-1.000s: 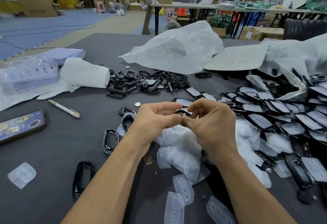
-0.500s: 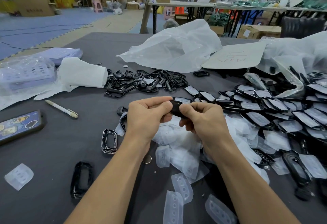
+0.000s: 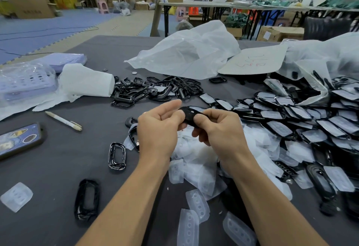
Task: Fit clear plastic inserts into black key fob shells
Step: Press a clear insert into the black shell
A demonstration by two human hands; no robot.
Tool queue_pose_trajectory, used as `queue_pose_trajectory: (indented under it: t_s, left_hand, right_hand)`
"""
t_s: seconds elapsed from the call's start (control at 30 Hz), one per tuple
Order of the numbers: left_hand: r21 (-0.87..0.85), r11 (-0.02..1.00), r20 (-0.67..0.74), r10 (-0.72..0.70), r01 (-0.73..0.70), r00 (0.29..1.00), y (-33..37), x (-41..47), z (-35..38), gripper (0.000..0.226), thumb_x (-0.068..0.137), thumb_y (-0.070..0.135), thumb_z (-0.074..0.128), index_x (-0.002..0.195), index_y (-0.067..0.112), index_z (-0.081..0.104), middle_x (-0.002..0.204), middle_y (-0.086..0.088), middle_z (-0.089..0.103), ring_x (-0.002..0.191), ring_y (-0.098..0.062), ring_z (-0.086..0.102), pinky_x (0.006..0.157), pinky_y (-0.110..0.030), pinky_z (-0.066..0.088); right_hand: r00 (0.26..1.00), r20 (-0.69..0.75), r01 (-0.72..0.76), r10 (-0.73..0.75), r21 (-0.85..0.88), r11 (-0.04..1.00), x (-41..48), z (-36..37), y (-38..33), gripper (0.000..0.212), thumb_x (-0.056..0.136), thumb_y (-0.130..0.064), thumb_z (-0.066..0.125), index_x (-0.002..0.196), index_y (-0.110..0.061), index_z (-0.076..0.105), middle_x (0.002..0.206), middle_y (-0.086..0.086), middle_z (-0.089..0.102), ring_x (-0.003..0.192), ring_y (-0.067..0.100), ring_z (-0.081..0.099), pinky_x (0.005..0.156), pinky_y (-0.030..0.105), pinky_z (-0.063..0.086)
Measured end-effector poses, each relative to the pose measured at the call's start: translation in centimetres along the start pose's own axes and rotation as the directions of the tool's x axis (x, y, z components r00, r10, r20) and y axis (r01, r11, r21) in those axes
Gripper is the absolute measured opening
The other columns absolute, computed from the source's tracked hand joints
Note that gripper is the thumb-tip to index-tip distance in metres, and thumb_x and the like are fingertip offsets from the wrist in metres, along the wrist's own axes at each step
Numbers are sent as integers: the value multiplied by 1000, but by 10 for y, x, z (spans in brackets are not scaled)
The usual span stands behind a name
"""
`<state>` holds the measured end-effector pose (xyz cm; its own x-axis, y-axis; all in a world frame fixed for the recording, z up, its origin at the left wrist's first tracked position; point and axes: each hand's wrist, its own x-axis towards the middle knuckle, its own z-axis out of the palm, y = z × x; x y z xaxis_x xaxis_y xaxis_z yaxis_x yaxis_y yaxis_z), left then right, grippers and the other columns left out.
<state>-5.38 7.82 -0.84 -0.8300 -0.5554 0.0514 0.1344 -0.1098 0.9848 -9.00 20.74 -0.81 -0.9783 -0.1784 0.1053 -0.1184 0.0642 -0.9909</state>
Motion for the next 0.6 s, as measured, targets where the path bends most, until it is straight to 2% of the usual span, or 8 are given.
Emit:
queue_pose_trajectory:
  t_s: [0.03,0.13,0.23,0.3,0.37,0.47,0.53,0.6]
  left_hand:
    - [-57,997,33,-47,49,998,-1,-1,3,23,87,1,75,95,21,82,83,2,79,70,-16,75,67,-23,60]
    - [-118,983,117,-126,140,985,-2,-6,11,19,92,-2,69,78,6,79,75,-13,74,64,-25,70,59,-31,62]
    - [-117,988,0,-100,100,995,2,-1,7,24,95,-2,67,78,10,78,77,-10,77,69,-20,71,64,-28,62]
    - [-174,976,-82,-147,131,986,8,7,-3,19,97,-2,65,83,8,75,78,-10,77,66,-17,71,61,-25,61]
    - [-286,932,-98,-259,222,961,11,15,-11,18,98,-4,62,86,5,70,70,-7,76,57,-14,71,54,-23,59]
    - [-404,853,-26,-371,330,928,12,17,-16,18,100,-2,58,86,5,66,64,-6,75,55,-13,72,52,-20,59]
    - [-441,838,-18,-367,322,930,11,17,-16,17,101,0,57,87,3,64,60,-5,73,53,-12,71,52,-20,58]
    - [-461,843,-41,-332,277,942,9,18,-15,18,103,0,54,87,3,62,57,-2,70,49,-11,68,51,-20,57]
  right_hand:
    - [1000,-12,1,0,56,998,0,2,0,28,94,-8,67,68,-14,75,58,12,69,45,14,52,44,19,39]
    - [999,-46,16,-12,86,996,-3,9,1,25,95,-8,67,71,-7,74,64,18,71,45,14,55,44,20,41]
    - [989,-120,82,-84,-23,996,-5,8,1,18,96,-22,70,80,-17,77,67,5,75,53,11,63,52,24,48]
    - [966,-195,134,-170,-188,973,-6,2,0,8,95,-25,70,90,-27,76,70,-6,75,60,5,65,61,26,51]
    - [959,-143,155,-245,-458,875,-7,-1,0,18,93,-19,67,99,-34,76,82,-11,73,76,2,64,76,22,51]
    - [978,75,192,-197,-702,685,-11,8,-2,32,91,-19,66,118,-34,74,106,-16,63,116,8,51,102,19,32]
    - [975,188,223,-120,-821,525,-11,15,0,40,94,-25,62,133,-32,65,123,-13,66,126,13,43,106,27,27]
    - [978,203,204,-55,-855,477,-10,17,0,37,97,-28,59,133,-32,64,128,-8,67,125,17,47,106,32,32]
